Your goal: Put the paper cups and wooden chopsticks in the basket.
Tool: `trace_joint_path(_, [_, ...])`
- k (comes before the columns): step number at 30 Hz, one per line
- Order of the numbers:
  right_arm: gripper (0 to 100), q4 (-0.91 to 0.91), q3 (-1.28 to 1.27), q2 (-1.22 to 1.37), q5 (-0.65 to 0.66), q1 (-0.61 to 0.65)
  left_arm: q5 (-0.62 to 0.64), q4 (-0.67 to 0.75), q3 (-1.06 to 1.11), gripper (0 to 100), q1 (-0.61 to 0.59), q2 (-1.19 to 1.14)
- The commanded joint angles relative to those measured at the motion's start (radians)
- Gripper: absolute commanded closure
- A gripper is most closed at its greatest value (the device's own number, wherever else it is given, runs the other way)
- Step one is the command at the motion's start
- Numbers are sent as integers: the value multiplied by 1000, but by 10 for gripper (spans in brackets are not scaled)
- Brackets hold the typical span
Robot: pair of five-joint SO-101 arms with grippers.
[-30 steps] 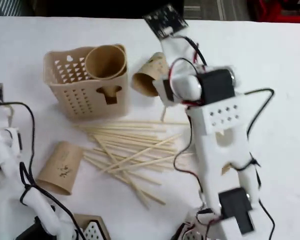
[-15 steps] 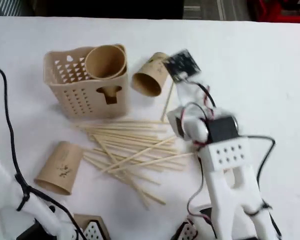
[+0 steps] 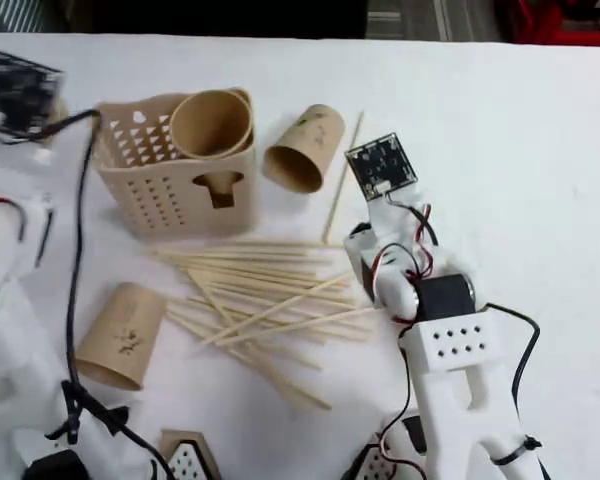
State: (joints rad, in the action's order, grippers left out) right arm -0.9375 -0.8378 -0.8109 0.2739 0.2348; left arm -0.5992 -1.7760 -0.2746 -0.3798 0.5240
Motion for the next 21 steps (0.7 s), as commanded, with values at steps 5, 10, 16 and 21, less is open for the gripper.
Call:
trace_joint_path(5, [978,16,6,-28,6,-54,-2,-2,-44,943,248,-94])
trace_joint_path(10, [978,71,-43,-28,6,-50,-2,6,-58,943,309,-193])
trace_joint_path(16, [978,111,-72,-28,6,-48,44,-11,-167,940,274,-193])
trace_joint_path(21, [978,110,-72,-28,6,-48,68,-11,-172,884,107,-193])
